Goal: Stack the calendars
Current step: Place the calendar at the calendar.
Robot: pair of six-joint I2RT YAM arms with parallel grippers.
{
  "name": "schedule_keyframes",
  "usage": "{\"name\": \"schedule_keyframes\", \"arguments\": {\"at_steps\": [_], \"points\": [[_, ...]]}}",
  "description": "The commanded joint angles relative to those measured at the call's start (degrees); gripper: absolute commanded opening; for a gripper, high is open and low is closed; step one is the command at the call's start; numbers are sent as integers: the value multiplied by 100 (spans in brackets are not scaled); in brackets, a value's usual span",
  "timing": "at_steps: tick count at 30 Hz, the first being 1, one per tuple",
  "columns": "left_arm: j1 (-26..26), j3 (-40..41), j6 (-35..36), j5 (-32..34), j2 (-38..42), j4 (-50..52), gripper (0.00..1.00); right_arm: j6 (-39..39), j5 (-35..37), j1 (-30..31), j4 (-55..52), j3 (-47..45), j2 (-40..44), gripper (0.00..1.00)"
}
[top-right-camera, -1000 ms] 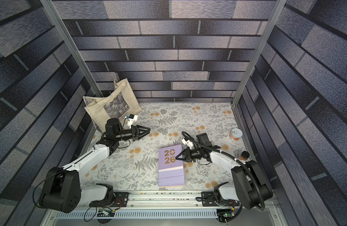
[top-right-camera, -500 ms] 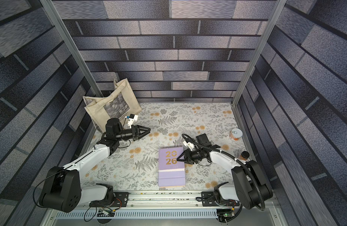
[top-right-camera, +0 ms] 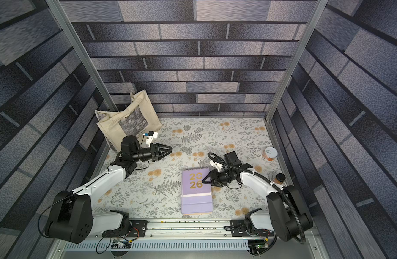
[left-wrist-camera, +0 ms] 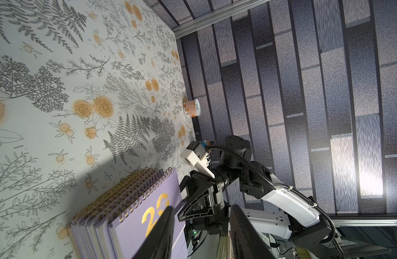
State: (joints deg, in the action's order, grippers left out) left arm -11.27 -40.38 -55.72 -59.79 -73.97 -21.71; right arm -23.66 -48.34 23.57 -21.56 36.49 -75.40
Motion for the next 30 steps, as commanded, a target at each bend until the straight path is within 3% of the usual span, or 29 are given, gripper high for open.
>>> {"name": "schedule_keyframes", "arguments": {"at_steps": [1,10,30], "points": [[-33,45,26,-102,-58,-122,43,199,188,51,-425,196,110,50],[-35,13,22,-98,-74,-114,43,356,505,78,-785,348,86,58],[-33,-45,42,-112,-126,-87,45,329,825,173,-1061,567,51,59]]}}
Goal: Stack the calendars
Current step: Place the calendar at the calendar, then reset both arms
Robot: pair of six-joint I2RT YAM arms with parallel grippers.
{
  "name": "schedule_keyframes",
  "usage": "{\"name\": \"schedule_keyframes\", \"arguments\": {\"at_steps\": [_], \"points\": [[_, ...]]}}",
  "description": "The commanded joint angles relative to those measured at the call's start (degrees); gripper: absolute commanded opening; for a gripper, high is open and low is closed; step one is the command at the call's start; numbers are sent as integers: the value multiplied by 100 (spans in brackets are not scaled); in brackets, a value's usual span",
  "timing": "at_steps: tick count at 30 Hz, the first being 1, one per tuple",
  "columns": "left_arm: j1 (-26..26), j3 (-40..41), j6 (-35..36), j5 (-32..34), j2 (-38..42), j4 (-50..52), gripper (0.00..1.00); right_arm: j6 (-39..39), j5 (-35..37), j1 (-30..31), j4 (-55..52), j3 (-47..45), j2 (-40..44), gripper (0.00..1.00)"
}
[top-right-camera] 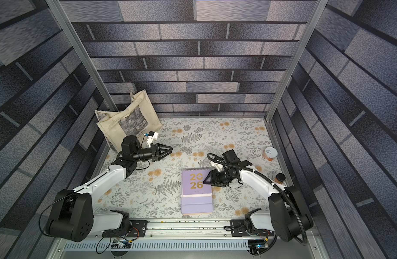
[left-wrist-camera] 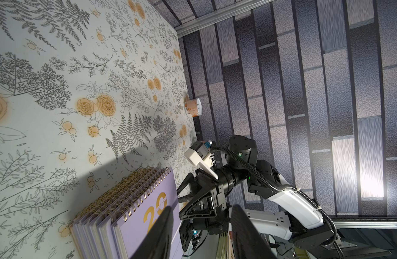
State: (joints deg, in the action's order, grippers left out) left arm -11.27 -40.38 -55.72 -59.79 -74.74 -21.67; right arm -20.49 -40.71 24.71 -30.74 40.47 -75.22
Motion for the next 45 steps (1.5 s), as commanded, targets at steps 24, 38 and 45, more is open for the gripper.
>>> {"name": "schedule_keyframes", "arguments": {"at_steps": [24,38,45], "points": [[64,-299,529,-129,-102,504,50,354,796,209,-705,647,-43,60],[1155,-764,1013,626,-193,1157,100,1026,2340,-649,-872,1893,-162,74],[1447,-375,2248,3645,475,1532,100,1429,4052,-1136,-238,2311,-16,100]]}}
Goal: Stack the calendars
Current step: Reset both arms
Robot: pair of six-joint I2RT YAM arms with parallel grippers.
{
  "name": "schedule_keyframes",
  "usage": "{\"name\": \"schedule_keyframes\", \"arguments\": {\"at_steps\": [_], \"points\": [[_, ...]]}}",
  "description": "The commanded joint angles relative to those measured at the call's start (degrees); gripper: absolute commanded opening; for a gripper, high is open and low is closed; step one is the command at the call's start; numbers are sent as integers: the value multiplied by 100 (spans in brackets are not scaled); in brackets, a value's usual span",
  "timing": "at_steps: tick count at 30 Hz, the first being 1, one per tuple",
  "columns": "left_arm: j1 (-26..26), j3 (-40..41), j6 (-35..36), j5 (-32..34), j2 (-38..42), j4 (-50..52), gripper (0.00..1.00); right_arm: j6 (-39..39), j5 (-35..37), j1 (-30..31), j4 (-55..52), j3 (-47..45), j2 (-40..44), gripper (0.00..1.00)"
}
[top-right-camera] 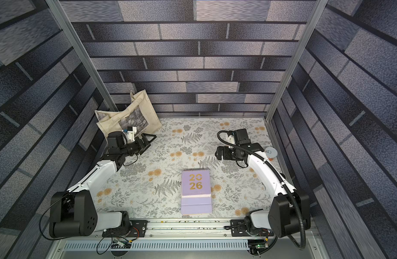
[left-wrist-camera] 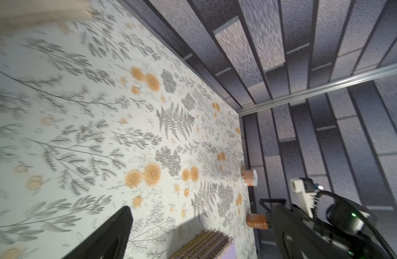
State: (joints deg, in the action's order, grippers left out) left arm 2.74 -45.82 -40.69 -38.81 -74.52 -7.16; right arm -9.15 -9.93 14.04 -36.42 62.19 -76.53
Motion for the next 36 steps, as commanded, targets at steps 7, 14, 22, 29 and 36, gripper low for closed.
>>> {"name": "schedule_keyframes", "arguments": {"at_steps": [7,14,22,29,36], "points": [[139,560,2001,3053,700,-78,100,533,1909,-413,1685,-393,254,100],[223,1998,2644,4460,1055,-1717,100,664,2429,-974,3072,-1280,410,100],[385,2551,3175,4575,508,-2650,100,740,2193,-1404,4644,-2317,319,100],[405,2460,3349,4367,-260,-3407,100,955,2059,-1404,5411,-2706,-247,100],[277,2283,3530,4073,-1104,-3931,100,1159,2127,-1404,6430,-3349,-338,100]]}}
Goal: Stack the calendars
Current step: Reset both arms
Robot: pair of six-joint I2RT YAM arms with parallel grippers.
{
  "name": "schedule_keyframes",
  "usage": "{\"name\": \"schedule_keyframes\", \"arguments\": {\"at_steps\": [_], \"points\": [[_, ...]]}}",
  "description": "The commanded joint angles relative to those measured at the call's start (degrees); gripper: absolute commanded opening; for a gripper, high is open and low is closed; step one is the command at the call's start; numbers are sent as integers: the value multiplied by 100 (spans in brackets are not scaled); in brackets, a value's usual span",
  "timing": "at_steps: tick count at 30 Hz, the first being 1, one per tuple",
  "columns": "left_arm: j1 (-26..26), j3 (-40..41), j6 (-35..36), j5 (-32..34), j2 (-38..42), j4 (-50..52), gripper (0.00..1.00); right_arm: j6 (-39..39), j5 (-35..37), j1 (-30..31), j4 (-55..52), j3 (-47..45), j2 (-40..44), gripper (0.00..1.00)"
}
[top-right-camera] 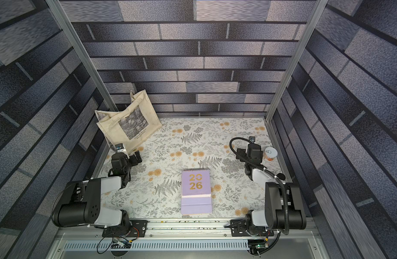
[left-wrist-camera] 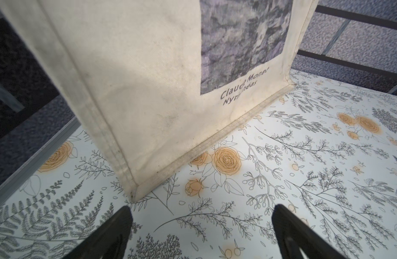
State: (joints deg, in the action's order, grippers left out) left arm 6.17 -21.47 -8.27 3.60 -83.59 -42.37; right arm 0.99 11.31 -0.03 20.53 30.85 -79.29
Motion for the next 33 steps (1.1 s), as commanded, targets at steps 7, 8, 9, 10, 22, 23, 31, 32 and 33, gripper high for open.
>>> {"name": "schedule_keyframes", "arguments": {"at_steps": [7,8,9,10,22,23,31,32,33], "points": [[-217,-248,515,-228,-490,-507,100,119,6,3,864,-269,-153,100],[-225,-259,532,-244,-476,-445,100,113,11,2,864,-272,-140,100],[-244,-242,544,-233,-498,-511,100,116,10,3,865,-273,-146,100],[-248,-252,555,-232,-483,-478,100,120,0,3,866,-273,-140,100],[-244,-270,555,-230,-498,-452,100,-418,-560,3,1893,-490,-498,100],[-240,-270,544,-241,-495,-455,100,-291,-699,49,1915,-485,-568,100],[-228,-274,543,-248,-491,-453,100,-193,-722,139,3280,-1046,-906,100],[-226,-270,545,-257,-491,-448,100,-183,-718,141,3199,-1037,-875,100],[-229,-271,544,-254,-487,-453,100,-164,-720,143,3120,-1039,-833,100]]}}
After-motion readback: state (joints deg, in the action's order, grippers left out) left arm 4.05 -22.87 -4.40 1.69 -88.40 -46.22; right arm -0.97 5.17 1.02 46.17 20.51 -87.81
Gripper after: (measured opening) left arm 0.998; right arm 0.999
